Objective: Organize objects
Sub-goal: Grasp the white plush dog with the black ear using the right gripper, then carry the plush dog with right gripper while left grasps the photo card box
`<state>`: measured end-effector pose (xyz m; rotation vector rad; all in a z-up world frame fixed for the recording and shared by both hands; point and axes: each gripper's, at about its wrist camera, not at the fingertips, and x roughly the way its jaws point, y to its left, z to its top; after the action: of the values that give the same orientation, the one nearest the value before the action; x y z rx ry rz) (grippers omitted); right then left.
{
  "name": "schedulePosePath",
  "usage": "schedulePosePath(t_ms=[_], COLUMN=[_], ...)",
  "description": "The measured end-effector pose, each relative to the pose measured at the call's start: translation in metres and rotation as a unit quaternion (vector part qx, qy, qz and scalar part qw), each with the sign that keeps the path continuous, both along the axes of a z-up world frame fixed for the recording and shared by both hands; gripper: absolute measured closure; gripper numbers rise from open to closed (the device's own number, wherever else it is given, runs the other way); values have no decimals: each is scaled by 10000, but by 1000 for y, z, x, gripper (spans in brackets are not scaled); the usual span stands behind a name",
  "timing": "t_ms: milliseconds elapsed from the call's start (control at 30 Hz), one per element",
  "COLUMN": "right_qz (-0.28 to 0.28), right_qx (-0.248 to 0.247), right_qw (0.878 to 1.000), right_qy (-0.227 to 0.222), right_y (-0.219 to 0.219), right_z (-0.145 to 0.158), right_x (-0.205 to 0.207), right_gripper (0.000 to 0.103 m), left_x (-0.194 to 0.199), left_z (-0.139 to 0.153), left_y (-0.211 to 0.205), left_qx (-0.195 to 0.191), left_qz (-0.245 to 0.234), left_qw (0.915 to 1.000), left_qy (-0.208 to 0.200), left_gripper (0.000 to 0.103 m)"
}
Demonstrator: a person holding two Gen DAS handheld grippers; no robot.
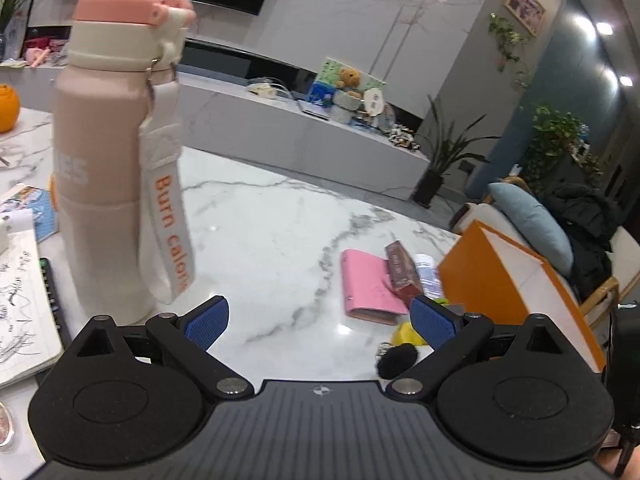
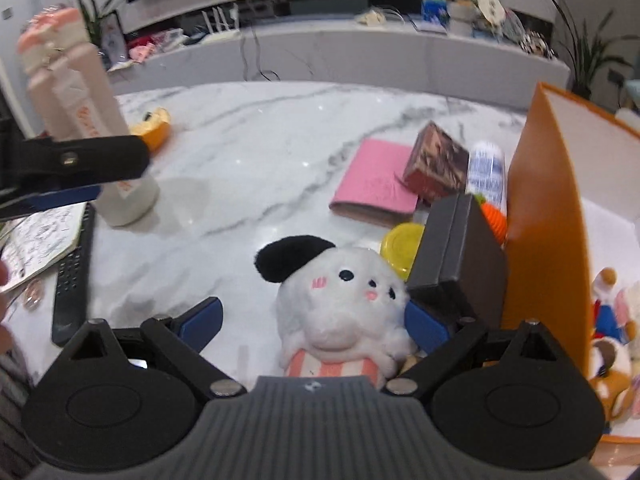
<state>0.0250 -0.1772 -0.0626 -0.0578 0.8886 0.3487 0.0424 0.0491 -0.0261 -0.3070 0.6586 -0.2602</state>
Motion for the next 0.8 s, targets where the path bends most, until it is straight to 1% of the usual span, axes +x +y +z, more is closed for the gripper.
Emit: schedulePosePath(t_ms=[100,167,267,300,367,400,433,500,567,633,700,733,800], right_qz=[-172,-364,-663,-708,-682,-671,-707,-796,-745,-682,-791,-785,-674], right_qx=[-96,-15,115,84,-101,-227,-286,-209,-158,-214,-163,-108,232], right_qw=[9998,9993,9975,9972,9975,9974,9970,9966,9970,9974,9967,9968,9974], right_qy=[15,92,207,231,183,128,87,92,96,62,53,37,44], right_y=[5,6,5,6,9,10,10,4,1,1,1,1,-2], right_z=[-8,-13,-20,-23,-25,-24,-23,-21,-21,-21,-19,-18,-14], right_x=[12,22,31,31,28,25,24,22,23,23,23,23,21], right_gripper=[4,4,4,5,9,15,24,27,28,30,33,33,33], left_x=[4,7,13,16,20,22,24,28,30,28,26,25,23], left_z=[-2,-5,-12,-14,-17,-18,-18,-19,-20,-21,-21,-21,-20], left_y=[1,4,10,13,19,22,24,25,21,15,11,8,5], left_qx=[19,13,104,114,38,-60,-192,-354,-231,73,304,371,422], left_qz=[28,92,307,382,481,486,442,287,203,270,278,246,170], left_qw=[10000,9999,9993,9989,9982,9980,9979,9979,9985,9988,9985,9984,9985], left_qy=[33,77,201,253,367,407,426,453,452,395,372,362,313], left_gripper=[0,0,0,0,0,0,0,0,0,0,0,0,0])
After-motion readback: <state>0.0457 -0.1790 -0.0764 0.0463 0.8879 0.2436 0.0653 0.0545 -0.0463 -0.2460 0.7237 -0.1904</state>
